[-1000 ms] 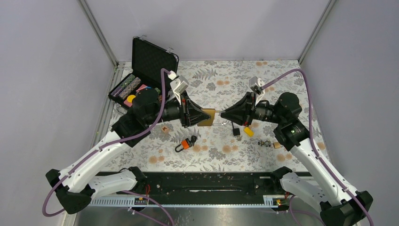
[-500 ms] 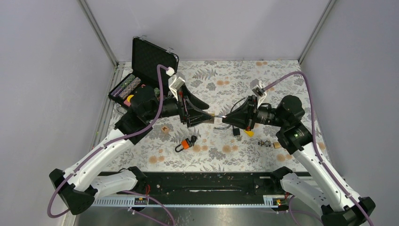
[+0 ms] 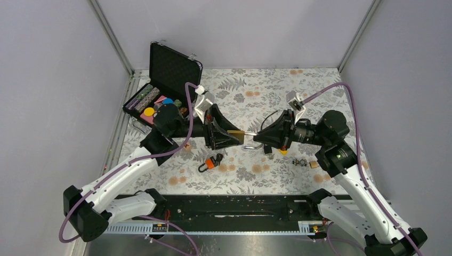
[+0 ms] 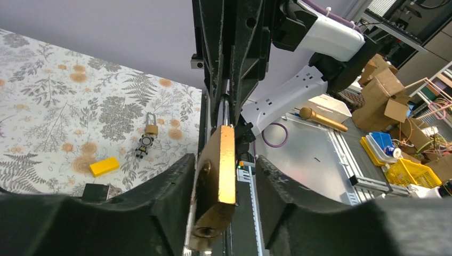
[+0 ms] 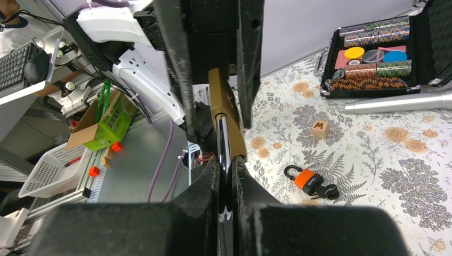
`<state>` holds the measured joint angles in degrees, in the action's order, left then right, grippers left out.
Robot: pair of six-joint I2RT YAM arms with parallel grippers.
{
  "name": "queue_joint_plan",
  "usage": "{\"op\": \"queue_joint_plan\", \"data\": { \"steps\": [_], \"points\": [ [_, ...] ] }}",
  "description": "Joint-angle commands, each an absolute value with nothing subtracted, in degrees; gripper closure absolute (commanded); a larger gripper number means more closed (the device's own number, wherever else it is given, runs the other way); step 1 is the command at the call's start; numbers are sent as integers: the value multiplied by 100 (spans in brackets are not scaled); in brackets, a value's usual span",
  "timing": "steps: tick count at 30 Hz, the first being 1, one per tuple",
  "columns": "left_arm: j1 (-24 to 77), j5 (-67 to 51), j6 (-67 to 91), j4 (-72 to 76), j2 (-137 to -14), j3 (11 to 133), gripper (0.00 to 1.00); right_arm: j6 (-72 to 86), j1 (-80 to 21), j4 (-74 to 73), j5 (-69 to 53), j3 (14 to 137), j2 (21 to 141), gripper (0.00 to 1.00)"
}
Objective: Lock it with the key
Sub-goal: Lock the lock.
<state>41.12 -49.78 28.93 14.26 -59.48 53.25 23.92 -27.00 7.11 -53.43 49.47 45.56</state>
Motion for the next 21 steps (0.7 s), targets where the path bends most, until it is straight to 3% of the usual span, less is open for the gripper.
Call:
{"op": "queue_joint_plan", "data": {
  "steps": [1,3,6,11,13,14,17,20,21],
  "points": [
    [4095,-5377,2830,2149,-6048,5278,65,2598,-2725,1485,-5203,5397,4448,100],
    [4087,-5349,2823,2216,-6053,5229,78,2644,-2729,1472,-5161,5428,4498,100],
    [4084,-5303,2790,2236,-6031,5175,82,2697,-2725,1296,-5106,5538,4595,100],
    [4081,-5257,2798,2271,-6027,5109,62,2745,-2725,1232,-4887,5572,4637,100],
    [4082,-5269,2822,2304,-6042,5094,59,2771,-2725,1237,-4803,5572,4643,100],
    [4079,-5285,2833,2336,-6043,5094,62,2791,-2725,1239,-4780,5572,4655,100],
    [4087,-5226,2894,2419,-5989,5059,96,2821,-2725,1232,-4778,5568,4684,100],
    [4078,-5002,2867,2442,-5837,4985,100,2841,-2725,1226,-4842,5534,4686,99],
    [4072,-4905,2873,2443,-5780,4968,100,2842,-2725,1212,-4850,5514,4690,89]
  ]
}}
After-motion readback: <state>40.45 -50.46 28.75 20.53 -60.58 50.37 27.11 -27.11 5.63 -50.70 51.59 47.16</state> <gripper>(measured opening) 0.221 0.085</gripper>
